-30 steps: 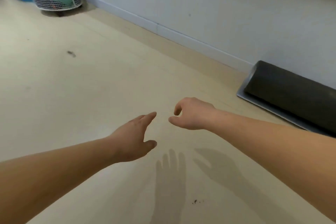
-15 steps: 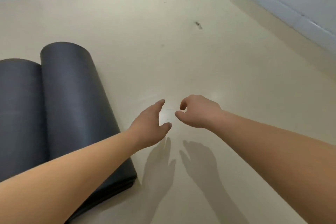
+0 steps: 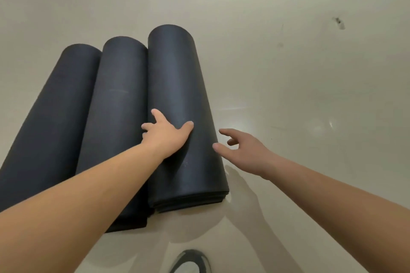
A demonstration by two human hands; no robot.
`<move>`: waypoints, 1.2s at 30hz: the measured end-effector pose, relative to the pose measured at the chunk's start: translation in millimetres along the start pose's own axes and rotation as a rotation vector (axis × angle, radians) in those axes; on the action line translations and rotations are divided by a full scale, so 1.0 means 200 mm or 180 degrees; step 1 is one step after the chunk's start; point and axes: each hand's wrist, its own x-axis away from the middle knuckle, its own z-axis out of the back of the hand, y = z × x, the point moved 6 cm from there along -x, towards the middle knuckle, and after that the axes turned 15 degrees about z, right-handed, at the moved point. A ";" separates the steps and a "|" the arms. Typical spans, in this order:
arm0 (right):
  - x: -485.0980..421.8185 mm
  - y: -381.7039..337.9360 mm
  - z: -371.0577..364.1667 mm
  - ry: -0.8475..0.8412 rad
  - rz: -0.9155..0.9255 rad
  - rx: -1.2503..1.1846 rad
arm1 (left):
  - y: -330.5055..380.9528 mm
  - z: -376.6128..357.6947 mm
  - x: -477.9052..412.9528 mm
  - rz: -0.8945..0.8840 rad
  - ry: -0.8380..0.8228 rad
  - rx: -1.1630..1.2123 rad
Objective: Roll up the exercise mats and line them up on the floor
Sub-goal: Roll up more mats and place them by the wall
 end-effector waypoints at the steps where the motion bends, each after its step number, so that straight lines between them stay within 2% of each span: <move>1: 0.00 0.00 -0.01 -0.0023 0.0039 0.0008 | 0.01 -0.01 0.01 0.0057 0.0014 0.0054; 3: 0.00 0.01 0.00 0.0015 0.0058 0.0013 | 0.06 -0.03 0.06 -0.0018 0.0131 -0.0015; 5: -0.01 0.03 0.05 0.0118 0.0070 0.0033 | 0.15 -0.02 0.12 -0.0404 0.0414 -0.0150; 7: -0.01 0.05 0.12 0.0274 0.0065 0.0022 | 0.23 0.03 0.17 -0.0975 0.0628 0.0063; 9: 0.00 0.05 0.19 0.0361 0.0056 0.0040 | 0.25 0.05 0.16 -0.1280 0.0463 0.0472; 11: 0.00 0.06 0.25 0.0397 0.0018 0.0065 | 0.22 0.03 0.14 -0.1023 -0.0001 0.0935; 14: 0.01 0.11 0.35 0.0500 -0.0108 0.0034 | 0.23 -0.11 0.18 -0.0385 -0.1051 0.1588; 16: 0.03 0.14 0.40 0.0444 -0.0209 -0.0111 | 0.27 -0.20 0.22 -0.0278 -0.1400 0.1874; 19: 0.08 0.18 0.42 0.0226 -0.0331 -0.0378 | 0.32 -0.29 0.27 -0.0230 -0.1601 0.2158; 23: 0.16 0.26 0.46 0.0369 -0.0480 -0.0863 | 0.43 -0.37 0.33 -0.0537 -0.1290 0.2234; 27: 0.33 0.38 0.43 0.0725 -0.0708 -0.1219 | 0.58 -0.43 0.40 -0.1092 -0.1055 0.1465; 29: 0.44 0.45 0.37 0.0879 -0.0877 -0.1445 | 0.67 -0.47 0.48 -0.1564 -0.0851 0.0646; 31: 0.54 0.49 0.31 0.0779 -0.1101 -0.1409 | 0.76 -0.51 0.58 -0.2059 -0.0495 -0.0339; 33: 0.62 0.50 0.33 0.0281 -0.1367 -0.0815 | 0.83 -0.58 0.70 -0.2593 0.0010 -0.1250; 35: 0.66 0.45 0.44 -0.0552 -0.1457 0.0258 | 0.83 -0.64 0.81 -0.3043 0.0337 -0.1805; 36: 0.66 0.41 0.53 -0.0781 -0.1377 0.0676 | 0.81 -0.67 0.85 -0.3242 0.0469 -0.1988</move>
